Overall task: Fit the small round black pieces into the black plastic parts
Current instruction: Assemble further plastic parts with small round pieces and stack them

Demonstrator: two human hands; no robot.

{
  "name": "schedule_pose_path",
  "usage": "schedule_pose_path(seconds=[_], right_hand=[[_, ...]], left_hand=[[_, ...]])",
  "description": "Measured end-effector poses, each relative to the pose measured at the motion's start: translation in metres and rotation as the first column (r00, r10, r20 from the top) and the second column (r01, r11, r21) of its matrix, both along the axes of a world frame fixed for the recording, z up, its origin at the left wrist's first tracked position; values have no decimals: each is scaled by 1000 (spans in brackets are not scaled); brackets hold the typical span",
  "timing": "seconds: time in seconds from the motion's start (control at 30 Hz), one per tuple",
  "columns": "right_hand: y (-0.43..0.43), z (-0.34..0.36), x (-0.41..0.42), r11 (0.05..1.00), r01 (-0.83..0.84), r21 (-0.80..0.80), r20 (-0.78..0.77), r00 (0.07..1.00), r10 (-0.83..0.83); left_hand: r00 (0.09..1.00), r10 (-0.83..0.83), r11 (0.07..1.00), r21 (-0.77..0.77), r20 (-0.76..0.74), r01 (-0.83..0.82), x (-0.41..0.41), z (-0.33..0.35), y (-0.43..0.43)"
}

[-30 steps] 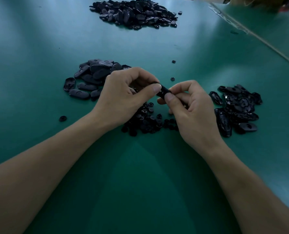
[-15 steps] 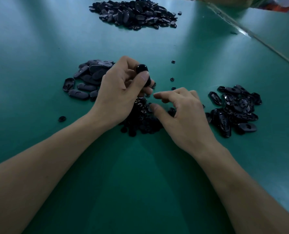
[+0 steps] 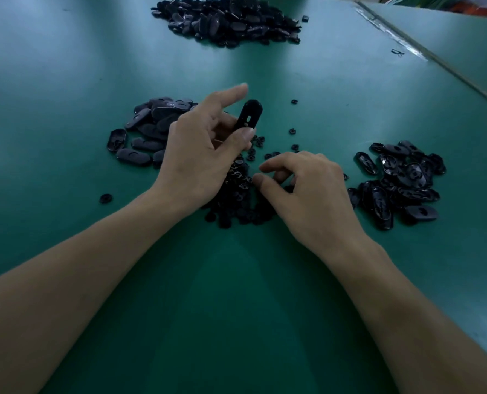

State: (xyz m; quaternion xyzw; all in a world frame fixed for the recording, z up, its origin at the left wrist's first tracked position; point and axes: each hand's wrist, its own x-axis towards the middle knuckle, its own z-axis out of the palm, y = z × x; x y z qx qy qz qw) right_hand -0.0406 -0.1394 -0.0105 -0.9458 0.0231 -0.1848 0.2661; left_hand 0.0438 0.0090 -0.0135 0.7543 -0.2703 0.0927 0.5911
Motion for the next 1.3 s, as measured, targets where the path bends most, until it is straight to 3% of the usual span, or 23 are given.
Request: schedule_pose_path(seconds=[0.4, 0.9, 1.1, 1.3], right_hand=[[0, 1, 2, 998, 0, 61, -48, 999, 3], [-1, 1, 2, 955, -4, 295, 143, 989, -40], [-1, 0, 3, 972, 23, 232, 152, 987, -59], [-1, 3, 3, 958, 14, 287, 162, 985, -63]], left_hand=[[999, 36, 999, 9, 27, -36, -2, 1, -1], [1000, 24, 1000, 3, -17, -24, -1, 1, -1], [999, 31, 999, 21, -9, -31, -2, 2, -1], [999, 27, 996, 82, 31, -29, -7, 2, -2]])
